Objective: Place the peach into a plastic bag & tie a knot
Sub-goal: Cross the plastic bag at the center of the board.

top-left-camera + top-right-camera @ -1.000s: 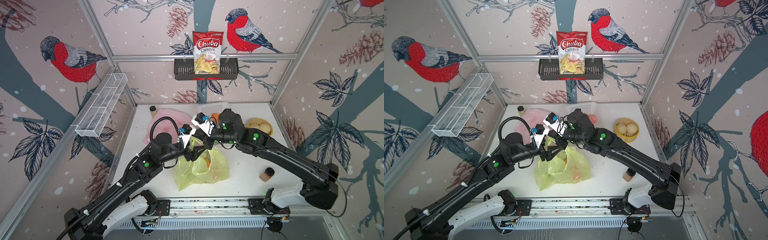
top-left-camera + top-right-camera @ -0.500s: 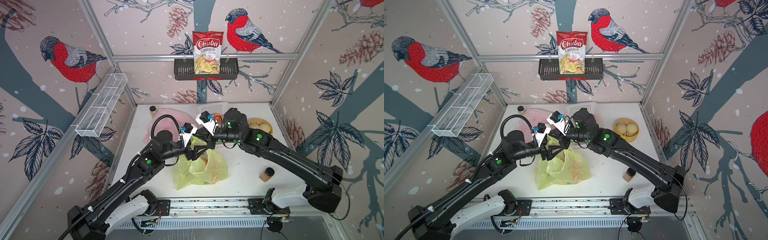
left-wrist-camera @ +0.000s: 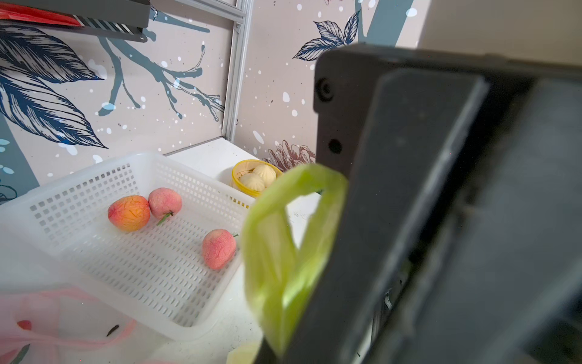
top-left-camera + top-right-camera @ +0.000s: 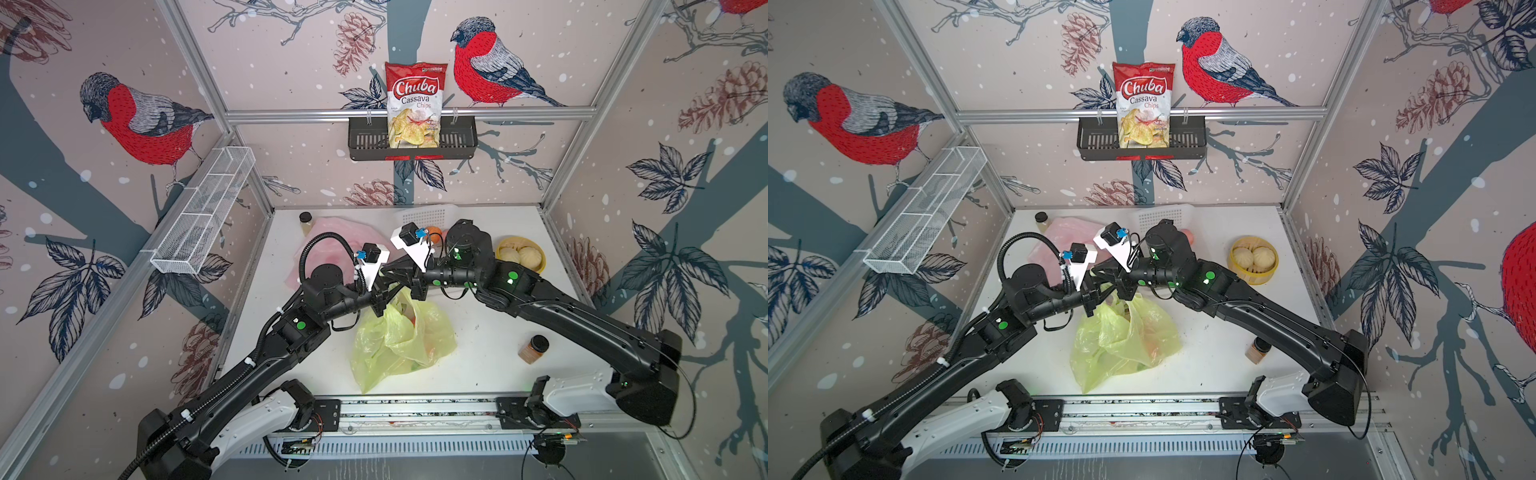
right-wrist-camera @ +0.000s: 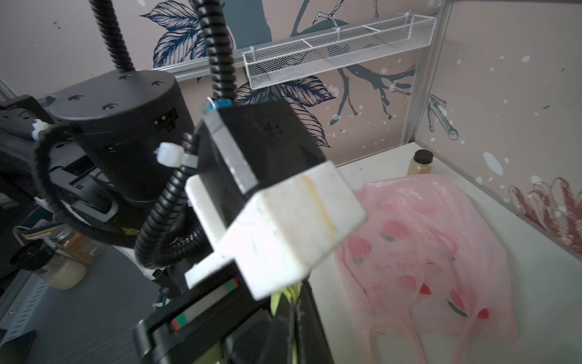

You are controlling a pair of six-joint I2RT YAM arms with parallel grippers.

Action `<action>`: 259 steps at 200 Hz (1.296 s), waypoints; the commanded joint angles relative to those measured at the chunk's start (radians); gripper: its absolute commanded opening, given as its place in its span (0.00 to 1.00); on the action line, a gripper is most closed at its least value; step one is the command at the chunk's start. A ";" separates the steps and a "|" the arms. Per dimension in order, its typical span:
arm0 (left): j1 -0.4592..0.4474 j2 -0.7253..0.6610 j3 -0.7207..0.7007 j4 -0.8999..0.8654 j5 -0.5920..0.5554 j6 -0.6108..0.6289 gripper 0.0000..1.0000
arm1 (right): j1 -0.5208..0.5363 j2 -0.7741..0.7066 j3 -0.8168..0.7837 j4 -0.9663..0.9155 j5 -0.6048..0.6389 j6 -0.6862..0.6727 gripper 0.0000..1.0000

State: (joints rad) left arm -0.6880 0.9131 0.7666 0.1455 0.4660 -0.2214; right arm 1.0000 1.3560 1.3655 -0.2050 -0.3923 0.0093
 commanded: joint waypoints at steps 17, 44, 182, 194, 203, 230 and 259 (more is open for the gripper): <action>0.001 0.009 -0.012 0.069 -0.025 0.009 0.00 | -0.035 -0.065 -0.022 0.015 0.063 0.056 0.39; 0.001 0.019 -0.013 0.063 -0.003 0.018 0.00 | -0.088 -0.141 -0.036 0.018 0.178 0.116 0.59; 0.001 0.031 0.033 0.012 0.003 0.030 0.00 | -0.117 -0.058 -0.001 -0.035 0.074 0.133 0.00; 0.001 0.024 0.024 0.000 -0.022 0.028 0.00 | -0.119 -0.088 -0.020 -0.007 0.085 0.133 0.00; 0.001 0.016 0.014 -0.005 -0.038 0.024 0.02 | -0.118 -0.097 -0.032 0.011 0.097 0.132 0.00; 0.002 -0.010 -0.028 -0.001 -0.062 0.005 0.10 | -0.119 -0.163 -0.050 0.031 0.129 0.122 0.00; 0.004 -0.019 -0.051 0.002 -0.072 -0.013 0.19 | -0.119 -0.186 -0.064 0.038 0.124 0.120 0.00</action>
State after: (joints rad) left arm -0.6872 0.9001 0.7284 0.1421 0.4129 -0.2123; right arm 0.8780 1.1858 1.3094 -0.2199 -0.2729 0.1471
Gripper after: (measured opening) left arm 0.164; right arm 0.049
